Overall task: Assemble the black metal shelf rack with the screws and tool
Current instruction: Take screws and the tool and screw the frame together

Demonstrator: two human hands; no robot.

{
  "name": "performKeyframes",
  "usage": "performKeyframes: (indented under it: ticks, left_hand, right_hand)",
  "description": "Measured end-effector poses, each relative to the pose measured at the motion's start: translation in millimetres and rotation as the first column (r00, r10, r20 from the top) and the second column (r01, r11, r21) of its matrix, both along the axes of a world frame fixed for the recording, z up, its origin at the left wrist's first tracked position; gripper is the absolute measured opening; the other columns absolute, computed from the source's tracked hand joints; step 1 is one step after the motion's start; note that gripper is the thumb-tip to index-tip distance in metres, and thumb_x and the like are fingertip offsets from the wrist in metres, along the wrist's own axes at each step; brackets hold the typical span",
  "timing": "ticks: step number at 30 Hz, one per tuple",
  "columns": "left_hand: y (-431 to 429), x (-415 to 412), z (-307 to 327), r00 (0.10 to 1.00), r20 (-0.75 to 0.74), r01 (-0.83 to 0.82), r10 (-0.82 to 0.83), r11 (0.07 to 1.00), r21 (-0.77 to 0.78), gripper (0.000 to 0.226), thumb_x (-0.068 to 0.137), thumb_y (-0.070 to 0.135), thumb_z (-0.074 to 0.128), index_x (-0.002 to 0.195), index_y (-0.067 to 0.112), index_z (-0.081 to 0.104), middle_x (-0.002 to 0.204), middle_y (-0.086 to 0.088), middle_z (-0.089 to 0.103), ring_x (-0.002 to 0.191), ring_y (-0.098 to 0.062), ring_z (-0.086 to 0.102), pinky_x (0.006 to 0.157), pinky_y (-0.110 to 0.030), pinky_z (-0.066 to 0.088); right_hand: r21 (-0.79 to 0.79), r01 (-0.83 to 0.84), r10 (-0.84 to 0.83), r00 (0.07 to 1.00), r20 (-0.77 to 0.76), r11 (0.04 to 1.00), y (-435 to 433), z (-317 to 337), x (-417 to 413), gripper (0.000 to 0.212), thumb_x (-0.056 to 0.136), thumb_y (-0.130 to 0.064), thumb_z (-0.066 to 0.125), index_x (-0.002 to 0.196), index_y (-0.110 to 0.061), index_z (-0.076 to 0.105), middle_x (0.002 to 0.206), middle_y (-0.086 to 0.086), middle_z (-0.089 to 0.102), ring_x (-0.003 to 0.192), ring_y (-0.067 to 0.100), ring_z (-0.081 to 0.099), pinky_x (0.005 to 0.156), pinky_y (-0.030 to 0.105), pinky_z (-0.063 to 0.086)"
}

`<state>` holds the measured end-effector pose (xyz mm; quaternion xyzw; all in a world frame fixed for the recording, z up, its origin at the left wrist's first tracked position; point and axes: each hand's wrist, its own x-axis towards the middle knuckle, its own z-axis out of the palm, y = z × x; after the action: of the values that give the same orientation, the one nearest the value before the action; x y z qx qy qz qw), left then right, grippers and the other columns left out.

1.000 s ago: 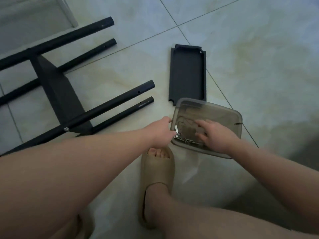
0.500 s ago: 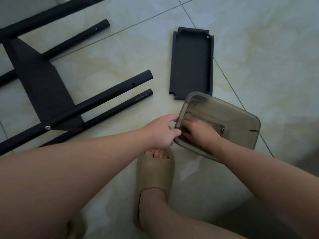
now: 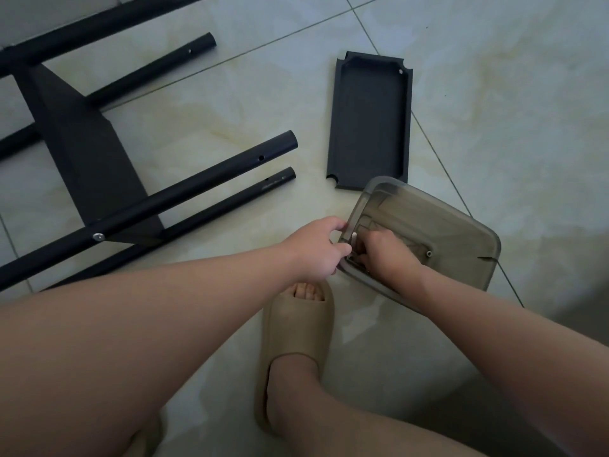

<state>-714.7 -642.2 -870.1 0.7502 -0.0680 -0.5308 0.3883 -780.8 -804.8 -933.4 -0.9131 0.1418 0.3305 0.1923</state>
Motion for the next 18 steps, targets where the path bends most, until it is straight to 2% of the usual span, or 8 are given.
performKeyframes:
  ticks: [2, 4, 6, 8, 11, 16, 18]
  left_hand:
    - [0, 0, 0, 1.0, -0.007, -0.023, 0.023, 1.0, -0.01, 0.033, 0.101, 0.018, 0.055, 0.134, 0.023, 0.052, 0.086, -0.013, 0.069, 0.068, -0.021, 0.059, 0.044, -0.017, 0.043]
    - [-1, 0, 0, 0.999, -0.012, -0.038, 0.038, 0.999, -0.019, 0.028, 0.101, 0.017, 0.055, 0.128, 0.024, 0.055, 0.083, -0.011, 0.068, 0.067, -0.021, 0.059, 0.046, -0.016, 0.044]
    - [-1, -1, -1, 0.999, -0.018, -0.043, 0.043, 0.999, -0.025, 0.027, 0.101, 0.018, 0.055, 0.127, 0.024, 0.055, 0.085, -0.012, 0.07, 0.067, -0.021, 0.059, 0.054, -0.02, 0.05]
    - [-1, -1, -2, 0.999, -0.018, -0.042, 0.042, 0.999, -0.021, 0.026, 0.101, 0.019, 0.055, 0.127, 0.025, 0.055, 0.087, -0.013, 0.071, 0.068, -0.021, 0.06, 0.063, -0.026, 0.054]
    - [0, 0, -2, 0.999, -0.018, -0.047, 0.047, 0.999, -0.012, 0.026, 0.101, 0.019, 0.055, 0.126, 0.026, 0.055, 0.086, -0.012, 0.069, 0.067, -0.021, 0.059, 0.052, -0.02, 0.049]
    - [-2, -1, -3, 0.999, -0.003, -0.042, 0.042, 0.999, -0.014, 0.025, 0.101, 0.02, 0.055, 0.124, 0.027, 0.056, 0.097, -0.018, 0.073, 0.068, -0.021, 0.063, 0.079, -0.04, 0.058]
    - [-2, -1, -3, 0.999, -0.004, -0.041, 0.041, 0.999, -0.014, 0.026, 0.101, 0.021, 0.055, 0.127, 0.026, 0.056, 0.096, -0.016, 0.073, 0.07, -0.022, 0.065, 0.083, -0.042, 0.058]
  right_hand:
    - [-0.028, -0.006, 0.005, 1.0, -0.025, 1.0, -3, 1, -4, 0.013, 0.095, -0.014, 0.06, 0.102, -0.006, 0.067, 0.105, 0.02, 0.068, 0.1, 0.038, 0.064, 0.07, 0.033, 0.04]
    - [-0.019, -0.011, 0.011, 1.0, 0.003, 1.0, -7, 3, -8, 0.015, 0.097, -0.018, 0.058, 0.102, -0.008, 0.068, 0.104, 0.018, 0.069, 0.1, 0.037, 0.063, 0.071, 0.034, 0.042]
    - [0.039, -0.024, 0.021, 0.998, 0.054, 0.999, -12, 5, -13, 0.014, 0.094, -0.011, 0.057, 0.101, -0.007, 0.069, 0.104, 0.017, 0.069, 0.1, 0.036, 0.063, 0.077, 0.037, 0.046]
    - [0.11, -0.065, 0.055, 0.994, 0.098, 0.992, -17, 8, -18, 0.021, 0.086, 0.002, 0.058, 0.102, -0.004, 0.069, 0.106, 0.018, 0.067, 0.1, 0.036, 0.062, 0.08, 0.035, 0.043]
    - [0.124, -0.151, 0.135, 0.983, 0.127, 0.981, -21, 8, -20, 0.025, 0.083, 0.007, 0.059, 0.104, -0.001, 0.07, 0.107, 0.019, 0.065, 0.1, 0.037, 0.061, 0.081, 0.036, 0.042]
    - [0.087, -0.162, 0.149, 0.979, 0.136, 0.983, -22, 6, -17, 0.027, 0.087, 0.004, 0.057, 0.11, -0.005, 0.069, 0.112, 0.018, 0.064, 0.103, 0.036, 0.06, 0.078, 0.034, 0.039]
    - [0.056, -0.175, 0.166, 0.977, 0.131, 0.983, -20, 4, -18, 0.024, 0.092, -0.002, 0.056, 0.113, -0.007, 0.068, 0.115, 0.017, 0.061, 0.104, 0.037, 0.06, 0.08, 0.036, 0.044]
